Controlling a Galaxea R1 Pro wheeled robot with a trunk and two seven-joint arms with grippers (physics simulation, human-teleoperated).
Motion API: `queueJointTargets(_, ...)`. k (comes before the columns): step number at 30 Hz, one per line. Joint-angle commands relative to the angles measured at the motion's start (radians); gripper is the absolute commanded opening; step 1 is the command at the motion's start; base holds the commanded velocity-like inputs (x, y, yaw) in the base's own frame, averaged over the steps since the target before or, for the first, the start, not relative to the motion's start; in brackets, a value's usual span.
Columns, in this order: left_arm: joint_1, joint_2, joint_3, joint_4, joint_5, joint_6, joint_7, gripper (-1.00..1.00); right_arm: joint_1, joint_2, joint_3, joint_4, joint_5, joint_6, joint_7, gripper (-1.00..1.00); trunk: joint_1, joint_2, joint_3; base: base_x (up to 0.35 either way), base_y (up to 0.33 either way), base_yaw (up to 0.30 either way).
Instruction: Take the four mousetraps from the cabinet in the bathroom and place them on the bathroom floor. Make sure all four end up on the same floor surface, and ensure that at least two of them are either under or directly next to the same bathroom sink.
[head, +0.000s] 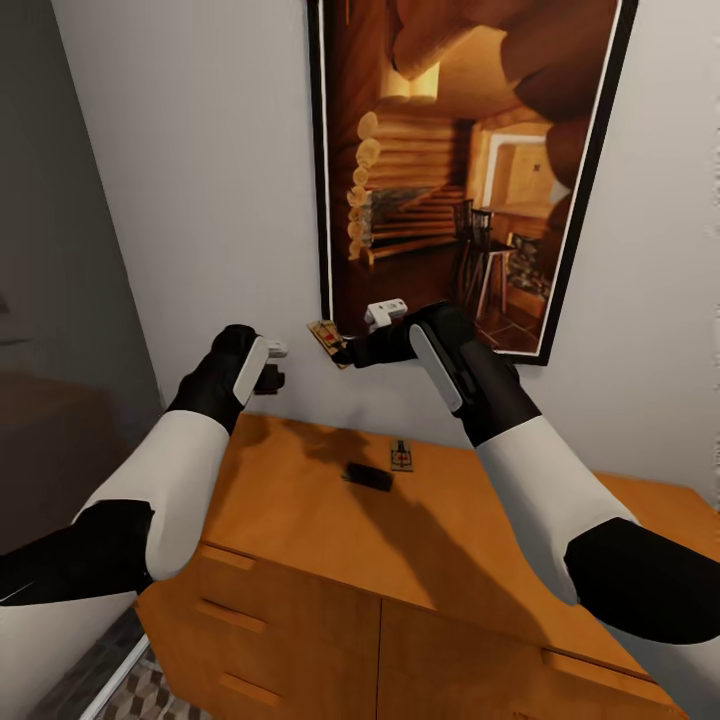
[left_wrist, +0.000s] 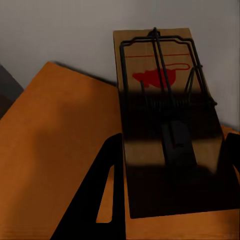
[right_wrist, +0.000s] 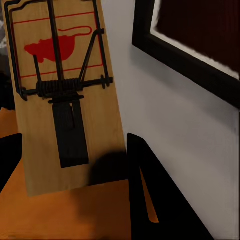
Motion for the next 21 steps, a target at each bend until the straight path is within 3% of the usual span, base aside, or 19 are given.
queueJointTargets(1, -0.001, -0.001, 0.003, -0.001, 0.009, 0.002, 0.011, -1.0, -0.001, -0.005, 0.0, 0.0, -0.005, 0.004, 0.0, -1.0, 0.0, -0.001, -0.001, -0.245, 0.0, 0.0)
queueJointTargets(21, 0.007, -0.001, 0.002, -0.002, 0.004, 0.001, 0.009, -1.0, -0.001, -0.015, 0.0, 0.004, -0.006, 0.004, -0.003, -1.0, 0.0, -0.001, -0.001, -0.33, 0.0, 0.0)
